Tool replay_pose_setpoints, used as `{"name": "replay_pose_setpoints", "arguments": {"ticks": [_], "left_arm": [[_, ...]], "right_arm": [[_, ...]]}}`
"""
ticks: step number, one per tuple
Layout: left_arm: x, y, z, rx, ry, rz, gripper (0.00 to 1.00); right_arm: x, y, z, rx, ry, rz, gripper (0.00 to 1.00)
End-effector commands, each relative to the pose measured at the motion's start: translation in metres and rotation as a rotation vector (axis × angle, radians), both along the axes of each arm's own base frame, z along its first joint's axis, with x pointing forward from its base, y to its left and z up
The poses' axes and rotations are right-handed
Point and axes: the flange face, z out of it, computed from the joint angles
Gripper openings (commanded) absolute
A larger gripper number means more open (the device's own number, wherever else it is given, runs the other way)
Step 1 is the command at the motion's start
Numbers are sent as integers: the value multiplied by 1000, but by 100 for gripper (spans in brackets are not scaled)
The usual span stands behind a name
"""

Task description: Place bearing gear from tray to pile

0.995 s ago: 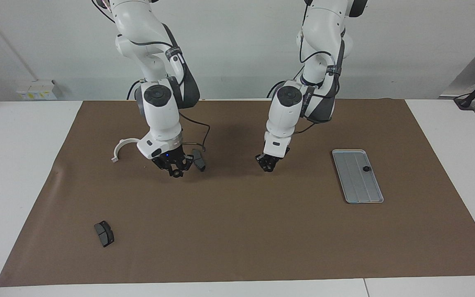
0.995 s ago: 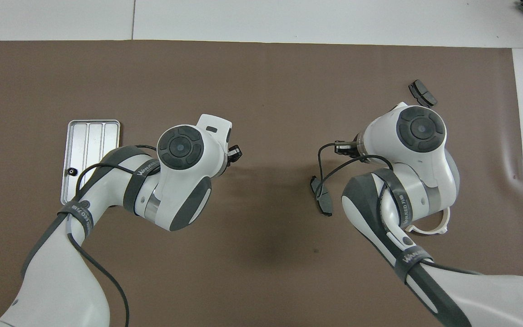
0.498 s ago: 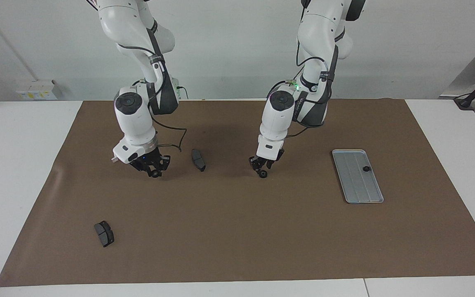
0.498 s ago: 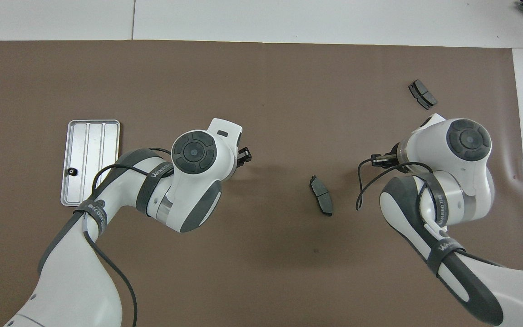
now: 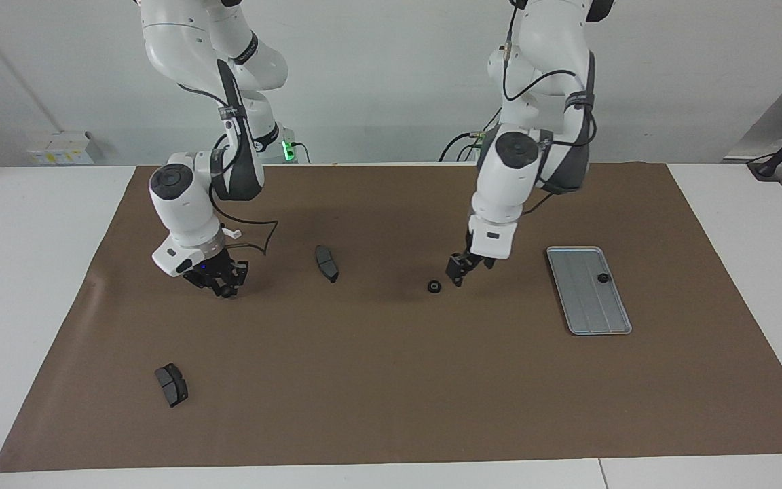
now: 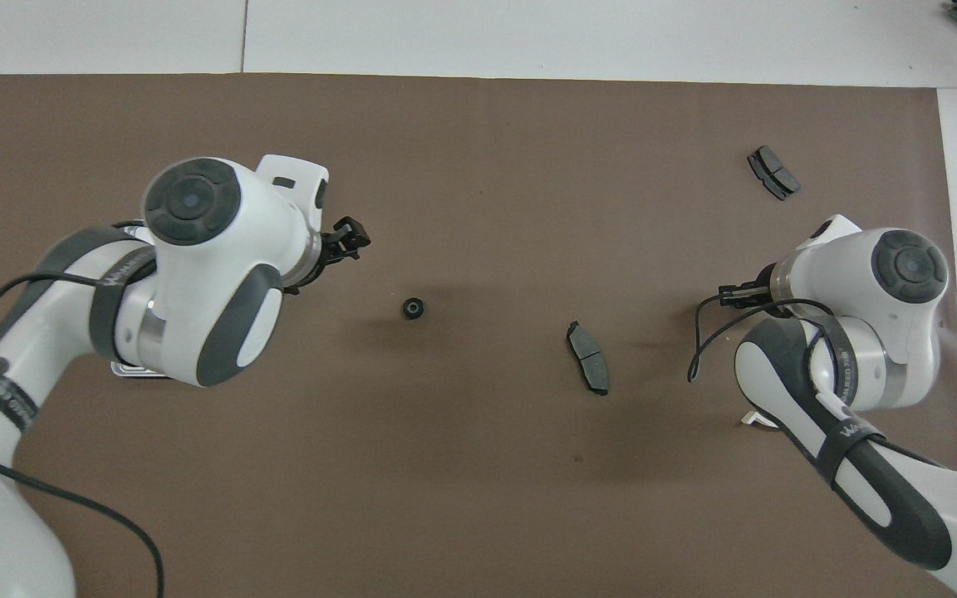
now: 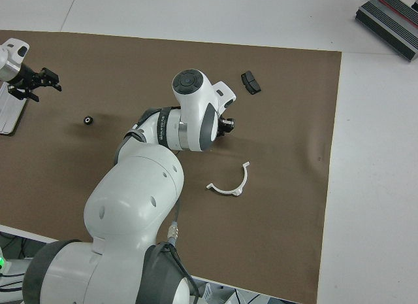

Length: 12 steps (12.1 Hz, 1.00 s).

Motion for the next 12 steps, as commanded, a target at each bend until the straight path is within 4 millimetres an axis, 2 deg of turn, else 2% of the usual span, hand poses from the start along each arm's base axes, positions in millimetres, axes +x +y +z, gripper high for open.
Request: {"name": "replay_pose_setpoints", "arguments": {"ticks": [1, 2, 3, 4, 5, 6, 7, 8, 10, 12], "left_arm": [[0, 68, 5, 20, 64, -64, 93], [3, 98, 1, 22, 80, -98, 92], [3, 131, -2, 22, 99, -137, 91], [-2, 161, -8, 19, 111, -175, 90], [-9, 187, -13, 17, 114, -207, 87], [-15, 208, -16, 15, 109, -230, 85], [-22, 224, -22, 13, 101, -239, 84], [-31, 239, -28, 16, 81, -239, 83], [-44, 256, -43, 20, 63, -266, 79], [-46, 258, -57, 26, 39, -265, 77]], "right_arm": [[0, -16, -7, 15, -10, -7, 0], [1, -22, -6, 15, -20, -16, 0], [1, -22, -7, 15, -18, -16, 9], [1, -21, -7, 15, -18, -15, 47], [3, -21, -5, 14, -23, -15, 77], [7, -16, 1, 15, -30, -9, 95], [12, -10, 12, 15, -44, -3, 100], [17, 0, 23, 16, -55, 8, 100], [30, 42, 50, 21, -45, 9, 100], [36, 93, 70, 31, -47, 4, 100]]}}
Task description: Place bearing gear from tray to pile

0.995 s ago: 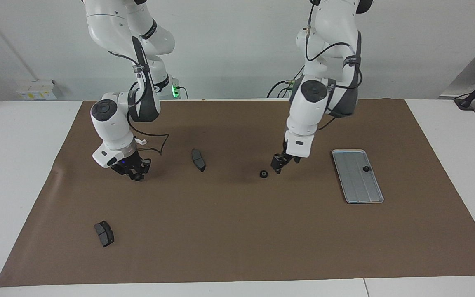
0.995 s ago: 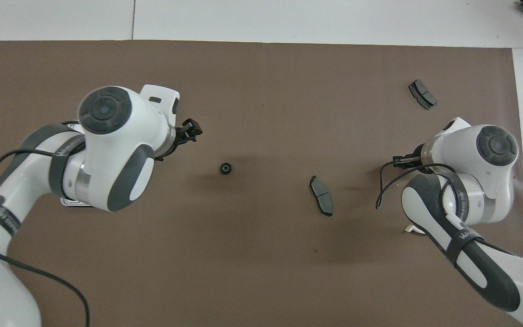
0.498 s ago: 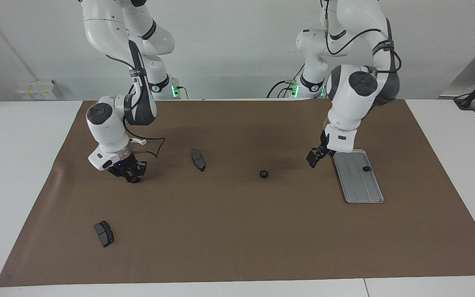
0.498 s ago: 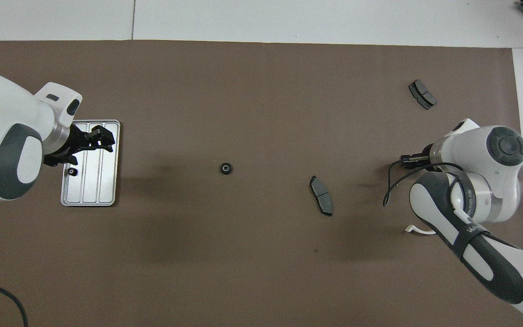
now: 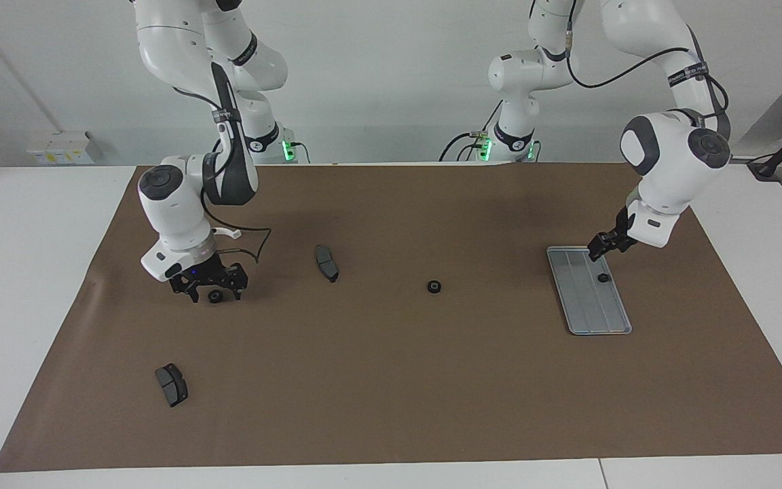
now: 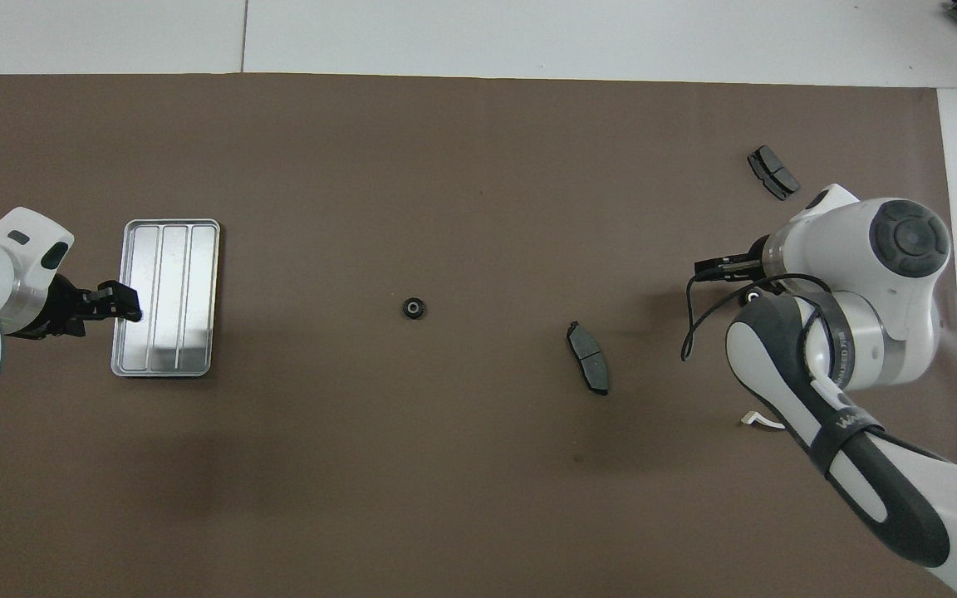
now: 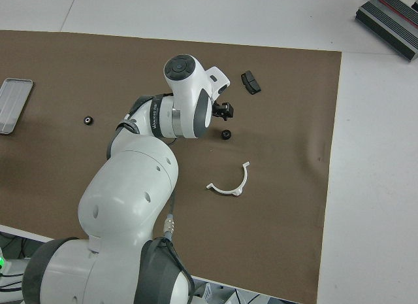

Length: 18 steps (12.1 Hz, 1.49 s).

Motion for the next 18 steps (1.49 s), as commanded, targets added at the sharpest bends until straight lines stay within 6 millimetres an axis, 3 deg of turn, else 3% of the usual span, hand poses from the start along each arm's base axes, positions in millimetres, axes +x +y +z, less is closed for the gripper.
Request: {"name": "replay_pose_setpoints", "arguments": {"ticks": [1, 4, 6, 7, 10, 12, 14, 17, 18], "left_arm": [[-13, -1, -15, 2, -51, -15, 75], [-8, -1, -35, 4, -77, -14, 72], [-4, 2, -48, 5, -90, -12, 70], [-3, 2, -51, 5, -94, -12, 69], [-5, 2, -63, 6, -97, -10, 67], [-9, 6, -71, 8, -105, -3, 65], [-11, 6, -73, 7, -105, -2, 62], [-11, 5, -75, 7, -108, -3, 54], [-11, 5, -76, 7, -109, -3, 51]], "right_arm": [[5, 64, 24, 30, -11, -29, 100], [5, 153, 52, 56, -17, -60, 100], [4, 208, 57, 71, -12, -79, 100], [2, 224, 56, 78, -13, -82, 100], [-1, 300, 44, 80, -2, -92, 100], [-7, 350, 22, 71, 24, -111, 100], [-9, 367, 16, 53, -5, -128, 100], [-28, 408, -8, 38, -9, -121, 100], [-31, 413, -10, 38, -12, -116, 100]]}}
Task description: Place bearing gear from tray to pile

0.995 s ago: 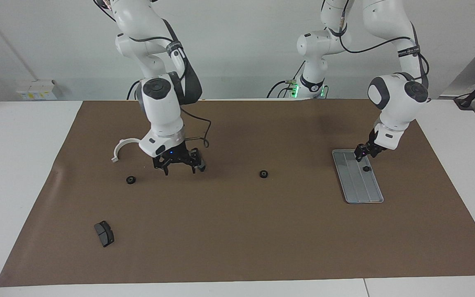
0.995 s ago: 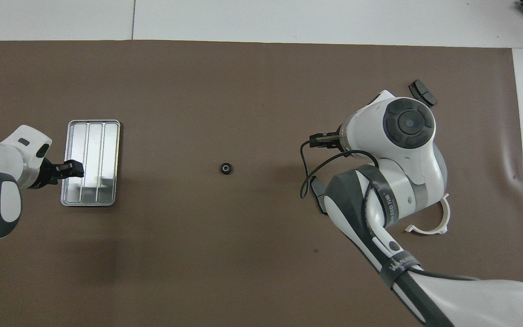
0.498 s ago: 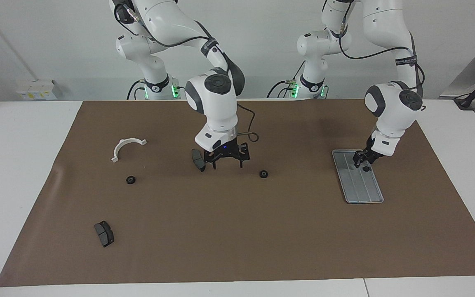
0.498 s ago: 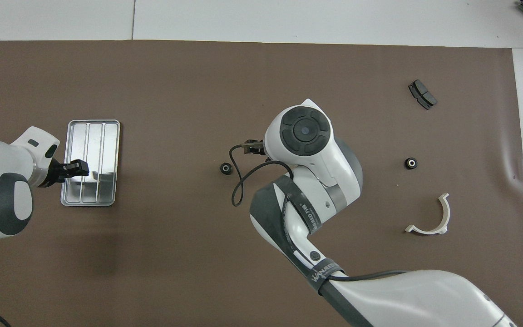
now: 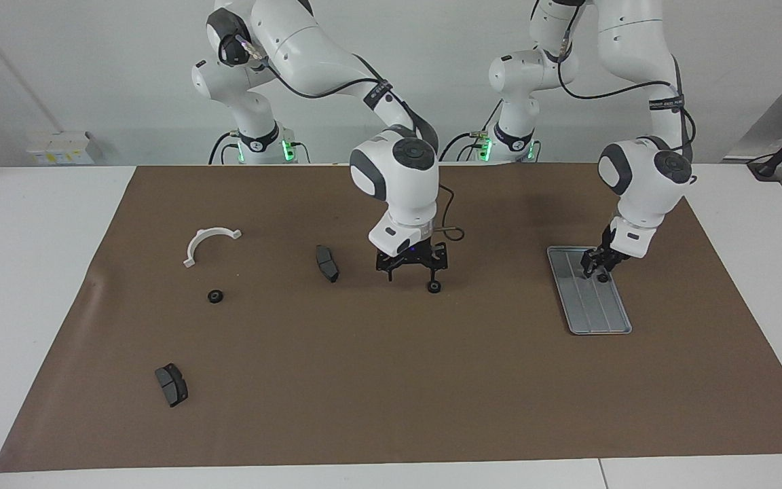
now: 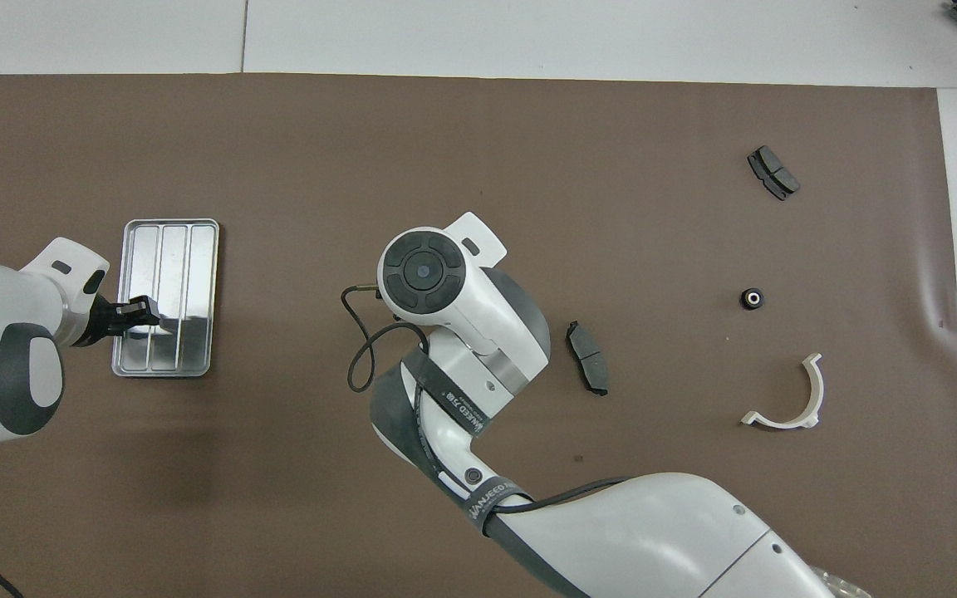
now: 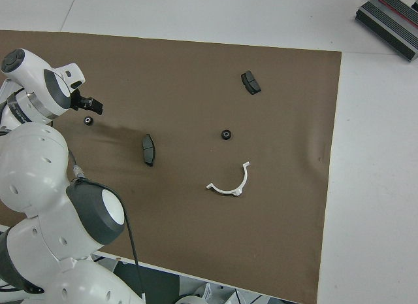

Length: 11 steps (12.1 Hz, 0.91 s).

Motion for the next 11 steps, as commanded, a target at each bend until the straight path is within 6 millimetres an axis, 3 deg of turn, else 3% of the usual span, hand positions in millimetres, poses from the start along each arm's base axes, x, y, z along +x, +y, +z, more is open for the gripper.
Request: {"name": "replay_pose_setpoints", "arguments": {"ticks": [1, 6, 11], "left_arm": [[-4, 2, -6, -2, -13, -7, 50], [1, 2, -5, 1, -42, 1, 43], [4, -6, -7, -1, -41, -5, 32]], "right_arm": [[1, 14, -2, -5, -24, -7, 100], [-14, 41, -19, 14, -65, 42, 100], [-18, 39, -44, -17, -80, 41, 97]]}}
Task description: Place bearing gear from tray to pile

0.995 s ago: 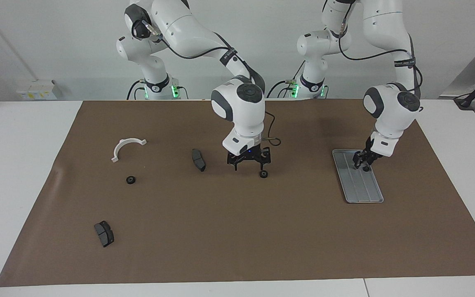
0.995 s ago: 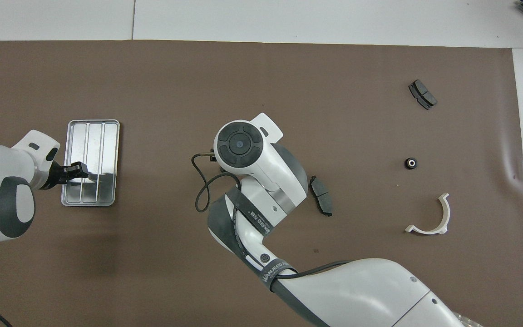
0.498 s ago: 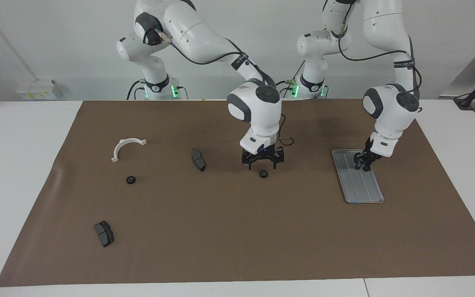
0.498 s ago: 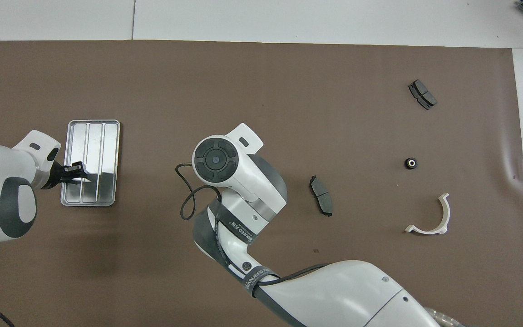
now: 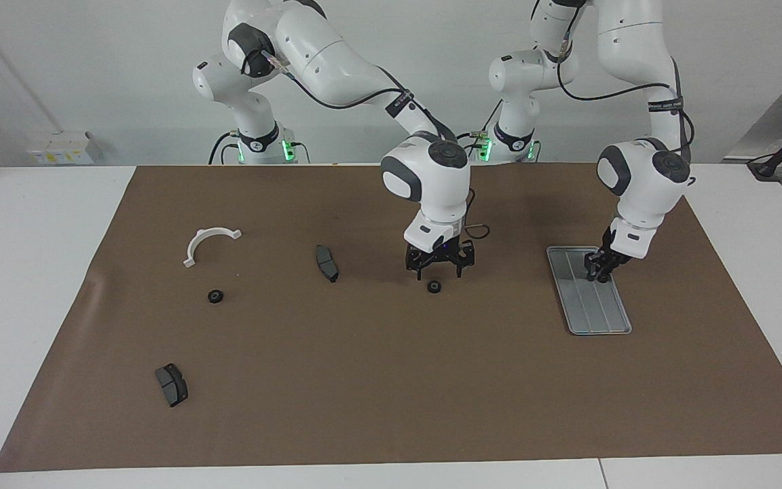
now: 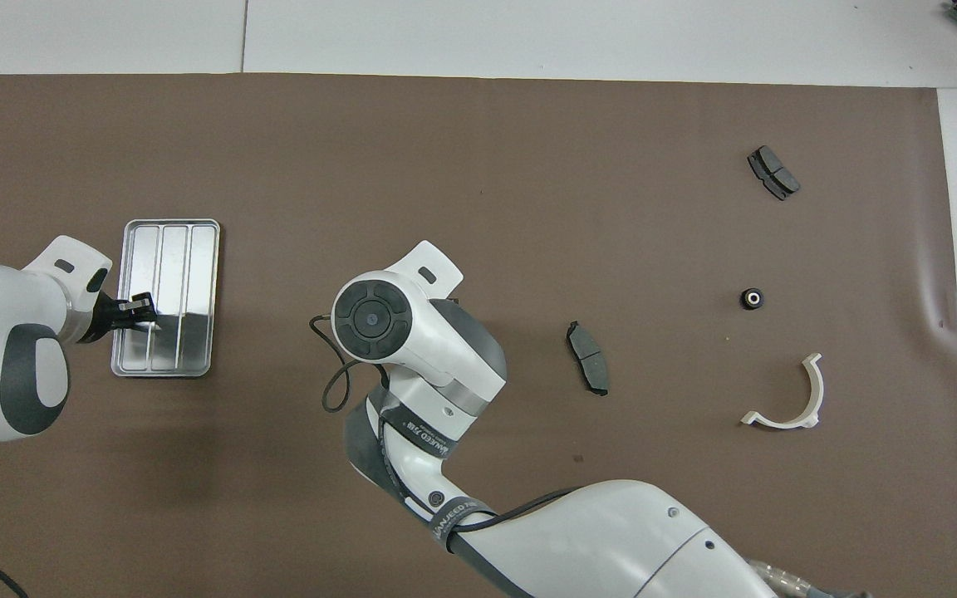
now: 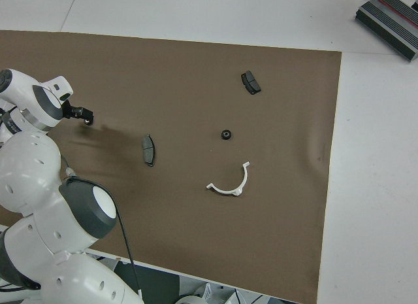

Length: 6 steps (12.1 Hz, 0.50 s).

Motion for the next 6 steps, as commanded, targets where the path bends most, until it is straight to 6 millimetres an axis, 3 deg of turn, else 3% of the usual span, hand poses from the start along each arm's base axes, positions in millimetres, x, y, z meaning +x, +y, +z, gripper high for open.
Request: {"name": "replay_pose_setpoints", "arguments": {"ticks": [1, 4, 6], "left_arm": [[1, -2, -2, -2, -12, 1, 31], [2, -3, -5, -2, -11, -3, 27], [3, -5, -3, -1, -15, -8, 18]], "right_arm": [[2, 0, -9, -4, -24, -13, 94], [1, -1, -13, -9, -23, -11, 83], [-1, -1, -20, -5, -23, -8, 79]]}}
